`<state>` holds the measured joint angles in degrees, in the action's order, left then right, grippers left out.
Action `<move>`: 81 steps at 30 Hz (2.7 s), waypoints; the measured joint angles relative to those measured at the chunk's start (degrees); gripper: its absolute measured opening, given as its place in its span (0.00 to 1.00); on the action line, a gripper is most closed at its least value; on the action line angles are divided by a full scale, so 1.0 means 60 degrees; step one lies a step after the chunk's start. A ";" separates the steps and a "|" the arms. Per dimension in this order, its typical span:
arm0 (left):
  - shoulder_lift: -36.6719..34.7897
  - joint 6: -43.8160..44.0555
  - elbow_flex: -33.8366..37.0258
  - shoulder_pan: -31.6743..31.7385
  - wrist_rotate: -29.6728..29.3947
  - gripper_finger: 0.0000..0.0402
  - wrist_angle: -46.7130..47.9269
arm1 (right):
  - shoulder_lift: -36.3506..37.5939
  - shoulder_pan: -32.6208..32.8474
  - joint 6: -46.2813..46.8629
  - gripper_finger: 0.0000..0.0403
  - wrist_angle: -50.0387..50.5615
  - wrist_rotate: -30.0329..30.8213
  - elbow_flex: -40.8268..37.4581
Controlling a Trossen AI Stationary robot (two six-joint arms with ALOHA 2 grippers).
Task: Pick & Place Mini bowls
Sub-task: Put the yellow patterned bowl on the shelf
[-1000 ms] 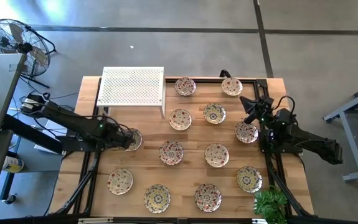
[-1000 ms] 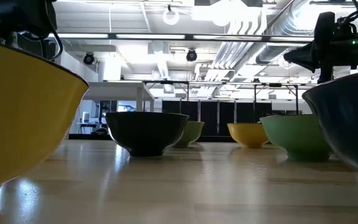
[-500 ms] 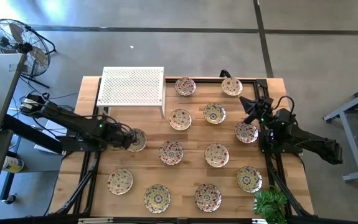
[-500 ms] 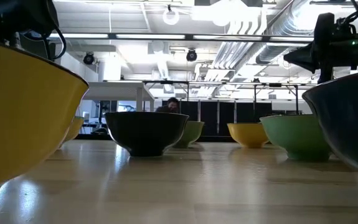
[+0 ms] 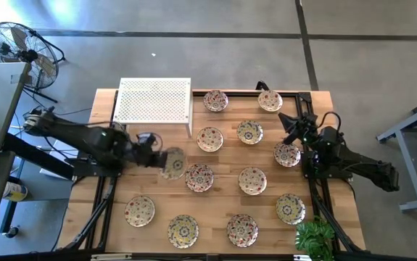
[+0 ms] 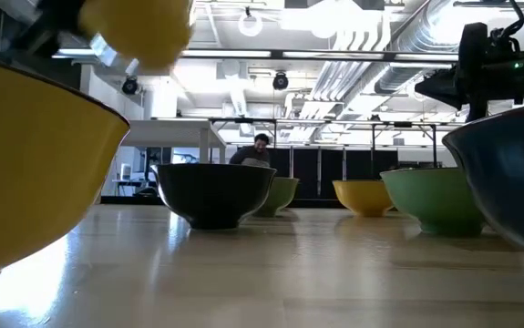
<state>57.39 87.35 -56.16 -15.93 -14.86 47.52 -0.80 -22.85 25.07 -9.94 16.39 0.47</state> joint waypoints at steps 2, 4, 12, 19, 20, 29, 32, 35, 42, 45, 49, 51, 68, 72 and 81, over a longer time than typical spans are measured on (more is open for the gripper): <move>0.0035 -0.0236 -0.0805 0.0314 -0.0517 0.03 0.0204 | -0.0015 0.0000 0.0067 0.00 0.0148 -0.0001 0.0000; 0.0047 -0.0457 -0.1478 0.0822 -0.1082 0.02 0.0651 | -0.0052 0.0003 0.0071 0.00 0.0226 -0.0004 0.0000; 0.0053 -0.2286 -0.2480 0.4865 -0.0576 0.02 0.1494 | -0.0131 0.0000 0.0071 0.00 0.0212 -0.0020 0.0002; 0.0857 -0.4626 -0.2484 0.8961 0.2179 0.02 0.0465 | -0.0135 0.0004 0.0071 0.00 0.0218 -0.0044 0.0004; 0.1067 -0.4889 -0.2491 0.9441 0.2617 0.02 0.0214 | -0.0134 0.0004 0.0071 0.00 0.0219 -0.0043 0.0004; 0.3193 -0.5587 -0.2646 1.1631 0.4226 0.02 -0.0309 | -0.0135 0.0004 0.0071 0.00 0.0219 -0.0044 0.0004; 0.3531 -0.5508 -0.2824 1.1664 0.4306 0.02 -0.0332 | -0.0132 0.0004 0.0071 0.00 0.0219 -0.0044 0.0004; 0.3680 -0.5258 -0.2910 1.1663 0.4016 0.02 -0.0387 | -0.0135 0.0004 0.0071 0.00 0.0219 -0.0044 0.0004; 0.3948 -0.4480 -0.2906 1.1663 0.3278 0.02 -0.0077 | -0.0131 0.0004 0.0034 0.00 0.0219 -0.0047 0.0004; 0.4034 -0.4239 -0.2906 1.1659 0.3175 0.04 -0.0185 | -0.0135 0.0004 0.0002 0.00 0.0221 -0.0044 0.0004; 0.4051 -0.4026 -0.2906 1.1655 0.3320 0.06 -0.0185 | -0.0135 0.0004 -0.0002 0.00 0.0223 -0.0044 0.0004; 0.4051 -0.3919 -0.2906 1.1655 0.3361 0.06 -0.0177 | -0.0131 0.0004 -0.0002 0.00 0.0234 -0.0044 0.0004; 0.4191 -0.3326 -0.2906 1.1586 0.3637 0.07 -0.0239 | -0.0135 0.0004 -0.0330 0.00 0.0259 -0.0001 0.0004; 0.4193 -0.3326 -0.2906 1.1586 0.3636 0.08 -0.0243 | -0.0135 0.0004 -0.0330 0.00 0.0259 -0.0001 0.0004; 0.3980 -0.3400 -0.2905 1.1586 0.3711 0.27 -0.0182 | -0.0135 0.0004 -0.0366 0.00 0.0256 0.0006 0.0004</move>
<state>81.26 66.95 -73.59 53.58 7.41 46.43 -1.61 -22.83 22.87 -8.40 16.42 0.49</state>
